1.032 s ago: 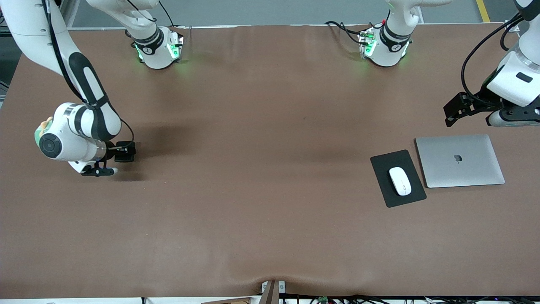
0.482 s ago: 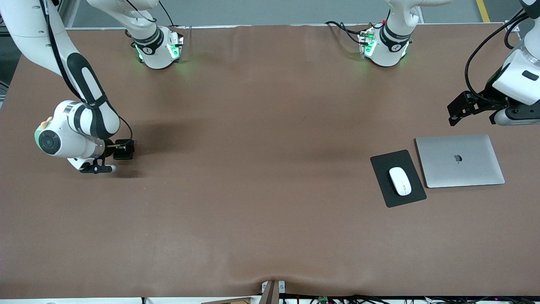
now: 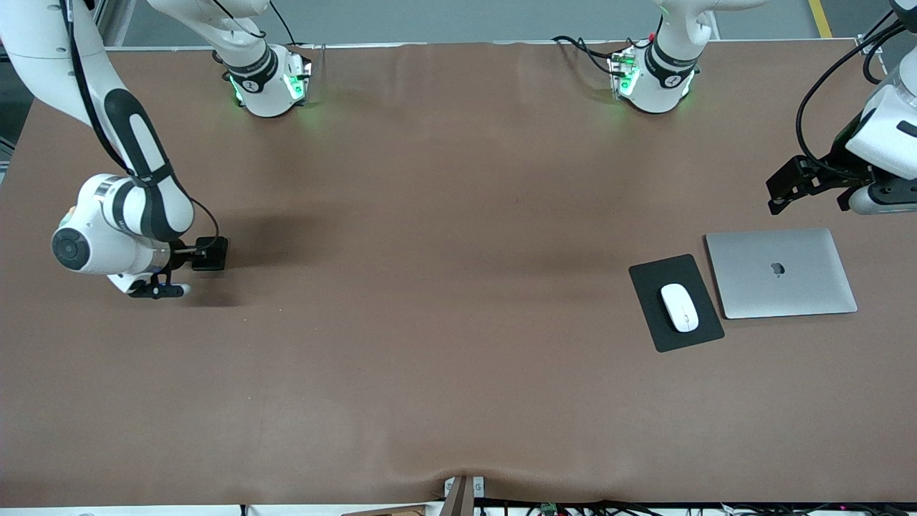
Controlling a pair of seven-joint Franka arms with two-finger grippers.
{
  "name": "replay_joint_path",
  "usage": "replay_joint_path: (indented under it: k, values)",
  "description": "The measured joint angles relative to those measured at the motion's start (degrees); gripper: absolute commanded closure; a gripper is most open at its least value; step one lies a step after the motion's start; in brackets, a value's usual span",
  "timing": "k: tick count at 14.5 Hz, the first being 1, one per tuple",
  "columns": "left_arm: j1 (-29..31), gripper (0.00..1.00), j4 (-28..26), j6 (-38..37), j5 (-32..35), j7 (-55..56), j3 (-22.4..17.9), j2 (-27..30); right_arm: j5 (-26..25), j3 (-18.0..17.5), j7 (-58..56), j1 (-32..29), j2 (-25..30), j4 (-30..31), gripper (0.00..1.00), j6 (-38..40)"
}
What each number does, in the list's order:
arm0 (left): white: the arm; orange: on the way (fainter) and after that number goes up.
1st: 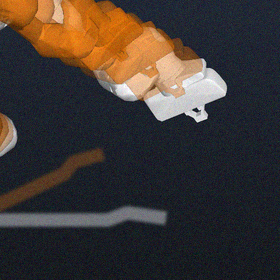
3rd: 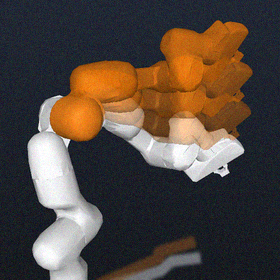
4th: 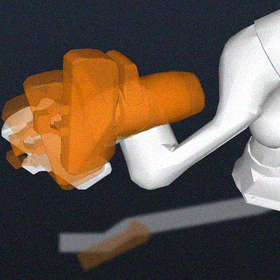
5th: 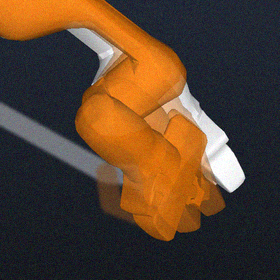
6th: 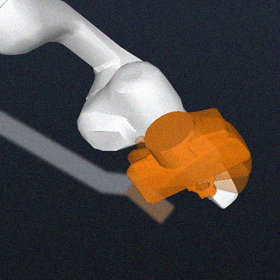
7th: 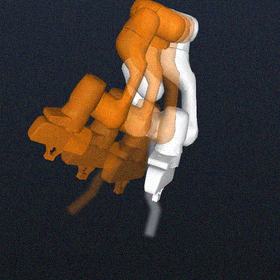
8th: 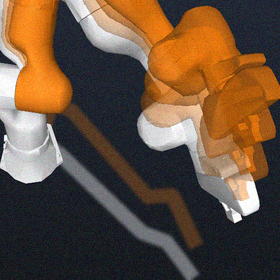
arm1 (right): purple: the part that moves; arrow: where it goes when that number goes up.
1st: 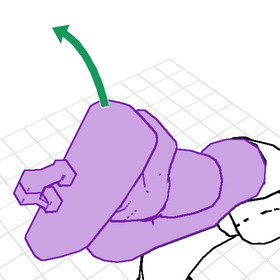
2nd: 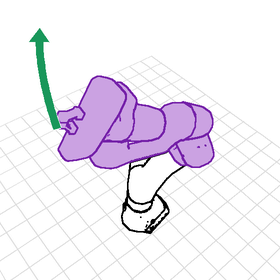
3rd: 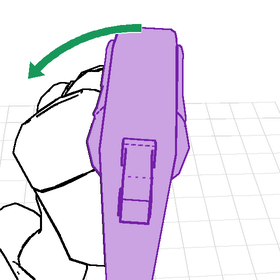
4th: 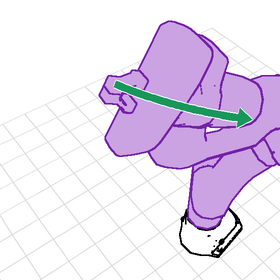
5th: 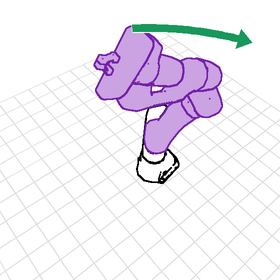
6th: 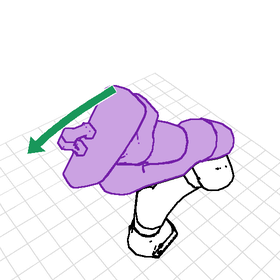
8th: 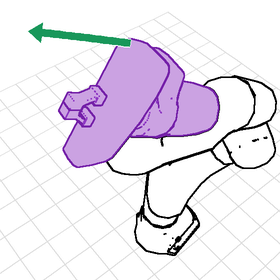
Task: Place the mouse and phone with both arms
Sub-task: 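Lower the phone beside the plush toy and open the right gripper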
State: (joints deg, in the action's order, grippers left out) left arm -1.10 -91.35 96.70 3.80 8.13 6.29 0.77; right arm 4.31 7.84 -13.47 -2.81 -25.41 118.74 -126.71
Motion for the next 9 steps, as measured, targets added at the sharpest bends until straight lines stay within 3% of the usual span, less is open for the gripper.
replay_joint_path:
  k: [4,9]
  values:
    - [-0.37,0.0,-0.12,-0.02,0.0,0.11,0.2,-0.02,0.0,-0.84,-1.95,0.0,-0.03,-7.09,0.0,2.86]
    - [-0.33,0.0,-0.28,-0.02,0.0,0.11,0.21,-0.18,0.01,-0.91,-9.75,-0.25,-0.01,-20.62,0.0,16.33]
